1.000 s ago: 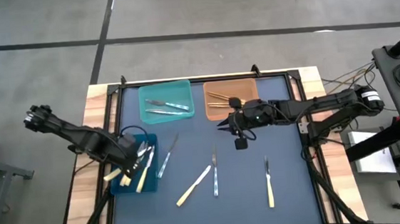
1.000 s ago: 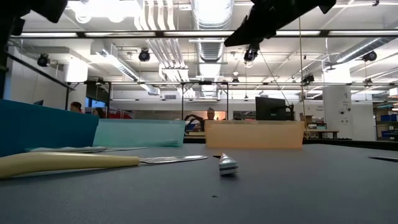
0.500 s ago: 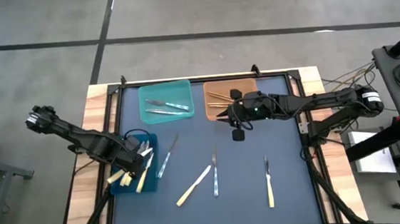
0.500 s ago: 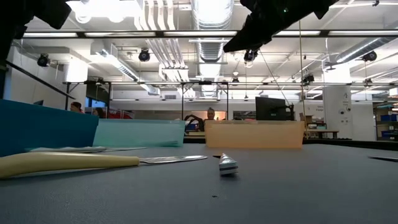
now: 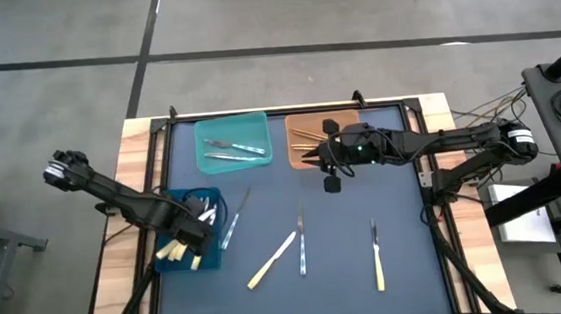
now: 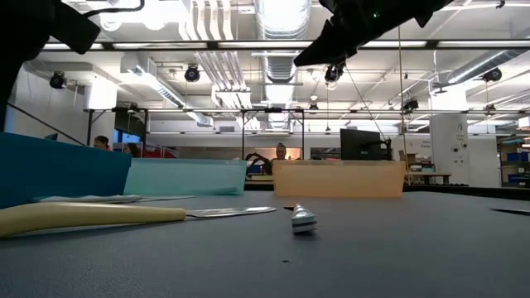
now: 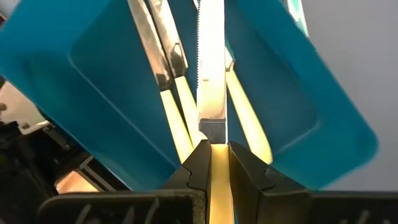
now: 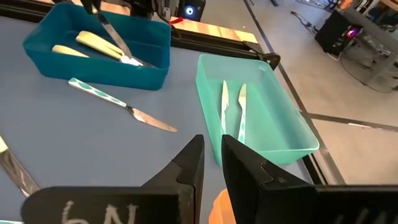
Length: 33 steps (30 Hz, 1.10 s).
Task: Sort silverware by color (type)
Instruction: Put the light yellow knife into the blue bin
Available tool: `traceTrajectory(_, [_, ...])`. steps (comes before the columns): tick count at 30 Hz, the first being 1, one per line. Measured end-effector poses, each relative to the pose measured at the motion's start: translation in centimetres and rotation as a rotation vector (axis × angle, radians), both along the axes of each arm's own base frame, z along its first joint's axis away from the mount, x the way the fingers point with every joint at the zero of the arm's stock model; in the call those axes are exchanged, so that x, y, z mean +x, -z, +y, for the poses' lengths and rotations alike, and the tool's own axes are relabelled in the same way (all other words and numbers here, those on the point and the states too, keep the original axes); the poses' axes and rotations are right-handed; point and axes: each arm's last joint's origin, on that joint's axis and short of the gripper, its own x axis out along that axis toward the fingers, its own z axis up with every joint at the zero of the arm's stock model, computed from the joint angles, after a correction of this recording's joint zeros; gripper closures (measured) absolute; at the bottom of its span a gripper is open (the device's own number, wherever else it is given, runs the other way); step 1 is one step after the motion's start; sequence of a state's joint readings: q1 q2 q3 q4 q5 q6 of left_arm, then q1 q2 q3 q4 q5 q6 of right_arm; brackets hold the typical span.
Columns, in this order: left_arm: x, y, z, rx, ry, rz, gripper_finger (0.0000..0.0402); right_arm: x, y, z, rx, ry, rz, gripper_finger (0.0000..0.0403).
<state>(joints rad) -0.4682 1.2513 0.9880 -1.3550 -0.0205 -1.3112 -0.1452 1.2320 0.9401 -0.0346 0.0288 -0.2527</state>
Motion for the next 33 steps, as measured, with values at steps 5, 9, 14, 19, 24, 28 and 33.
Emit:
traceTrajectory(5, [-0.1, 0.6, 0.3, 0.064, 0.004, -0.020, 0.0385, 0.1, -0.2, 0.0, -0.004, -0.002, -0.018, 0.0355])
traceTrajectory(9, [-0.5, 1.2, 0.6, 0.101, 0.006, -0.047, 0.0385, 0.1, -0.2, 0.0, -0.008, -0.003, -0.025, 0.0355])
traceTrajectory(14, [-1.3, 2.5, 1.0, 0.117, 0.006, -0.016, 0.0385, 0.1, -0.3, 0.0, -0.019, -0.007, -0.026, 0.0355])
traceTrajectory(19, [-1.7, 3.4, 1.2, 0.108, -0.005, -0.035, 0.0385, 0.2, -0.4, 0.0, -0.025, -0.009, -0.039, 0.0355])
traceTrajectory(24, [-1.8, 4.1, 1.3, 0.080, -0.011, -0.092, 0.0385, 0.2, -0.4, 0.0, -0.026, -0.009, -0.045, 0.0355])
traceTrajectory(28, [-1.9, 4.4, 1.4, 0.101, -0.012, -0.109, 0.0383, 0.2, -0.5, 0.0, -0.026, -0.009, -0.047, 0.0355])
traceTrajectory(33, [-1.9, 4.5, 1.5, 0.115, -0.012, -0.116, 0.0373, 0.2, -0.5, 0.0, -0.026, -0.008, -0.052, 0.0355])
